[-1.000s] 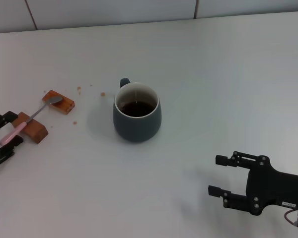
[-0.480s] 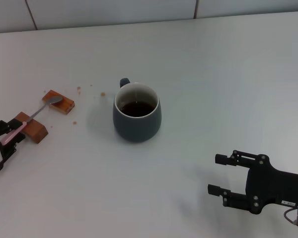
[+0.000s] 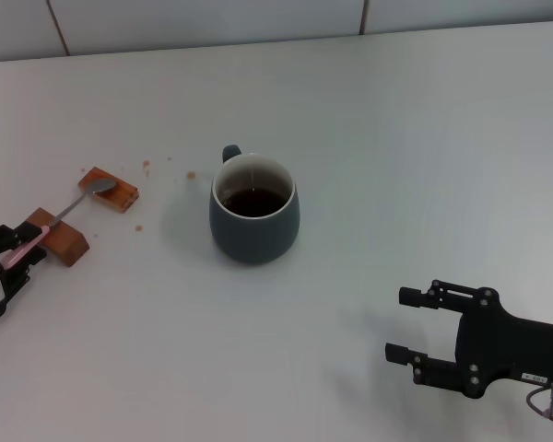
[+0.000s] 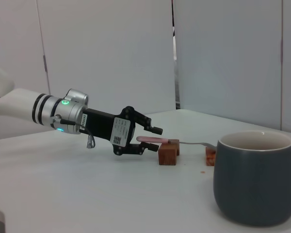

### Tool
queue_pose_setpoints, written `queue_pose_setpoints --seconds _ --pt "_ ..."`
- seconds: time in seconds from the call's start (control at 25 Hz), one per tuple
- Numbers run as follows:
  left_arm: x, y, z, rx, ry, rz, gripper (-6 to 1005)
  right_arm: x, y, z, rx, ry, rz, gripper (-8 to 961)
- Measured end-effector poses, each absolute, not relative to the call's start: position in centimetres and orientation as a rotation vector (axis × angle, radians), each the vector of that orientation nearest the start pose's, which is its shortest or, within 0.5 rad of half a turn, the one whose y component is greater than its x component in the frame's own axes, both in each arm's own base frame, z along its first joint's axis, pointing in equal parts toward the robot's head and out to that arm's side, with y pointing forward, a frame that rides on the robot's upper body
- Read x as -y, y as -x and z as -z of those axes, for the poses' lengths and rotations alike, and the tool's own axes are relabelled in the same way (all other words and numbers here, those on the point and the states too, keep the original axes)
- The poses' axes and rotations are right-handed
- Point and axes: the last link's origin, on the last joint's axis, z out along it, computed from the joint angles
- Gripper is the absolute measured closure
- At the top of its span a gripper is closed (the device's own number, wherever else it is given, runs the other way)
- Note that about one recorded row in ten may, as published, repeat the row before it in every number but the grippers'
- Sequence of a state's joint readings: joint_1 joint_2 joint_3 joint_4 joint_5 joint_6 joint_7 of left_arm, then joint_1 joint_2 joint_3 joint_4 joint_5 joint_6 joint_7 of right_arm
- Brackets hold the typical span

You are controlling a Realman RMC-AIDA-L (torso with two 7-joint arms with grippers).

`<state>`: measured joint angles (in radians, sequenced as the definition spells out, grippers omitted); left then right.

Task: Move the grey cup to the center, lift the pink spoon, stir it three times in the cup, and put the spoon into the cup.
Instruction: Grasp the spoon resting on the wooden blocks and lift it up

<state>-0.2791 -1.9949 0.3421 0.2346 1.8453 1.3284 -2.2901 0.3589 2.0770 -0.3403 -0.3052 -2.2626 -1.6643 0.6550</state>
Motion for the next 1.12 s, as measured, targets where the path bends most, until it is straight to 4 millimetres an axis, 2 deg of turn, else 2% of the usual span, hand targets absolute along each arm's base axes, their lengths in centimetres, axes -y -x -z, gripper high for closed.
queue_pose_setpoints --seconds 0.16,0.36,0.56,0.96,1.12 --pt "-25.2 39.3 -0.9 -2.691 -1.434 -1.51 665 -22.2 -32.4 4.3 -0.31 2.688 -0.786 248" --pt "-25.1 39.2 -0.8 -2.687 -1.439 -1.51 763 -22.2 -32.3 4.4 -0.31 2.691 -0.787 248" --pt "-25.1 39.0 -0.6 -2.672 -1.454 -1.51 804 -22.2 -32.3 4.4 -0.309 2.695 -0.786 248" --pt "-25.0 38.1 -0.8 -2.578 -1.489 -1.546 829 -22.3 -32.2 4.5 -0.304 2.702 -0.789 248" --pt "-25.5 37.2 -0.9 -2.51 -1.528 -1.577 838 -22.3 -32.1 4.6 -0.305 2.702 -0.791 248"
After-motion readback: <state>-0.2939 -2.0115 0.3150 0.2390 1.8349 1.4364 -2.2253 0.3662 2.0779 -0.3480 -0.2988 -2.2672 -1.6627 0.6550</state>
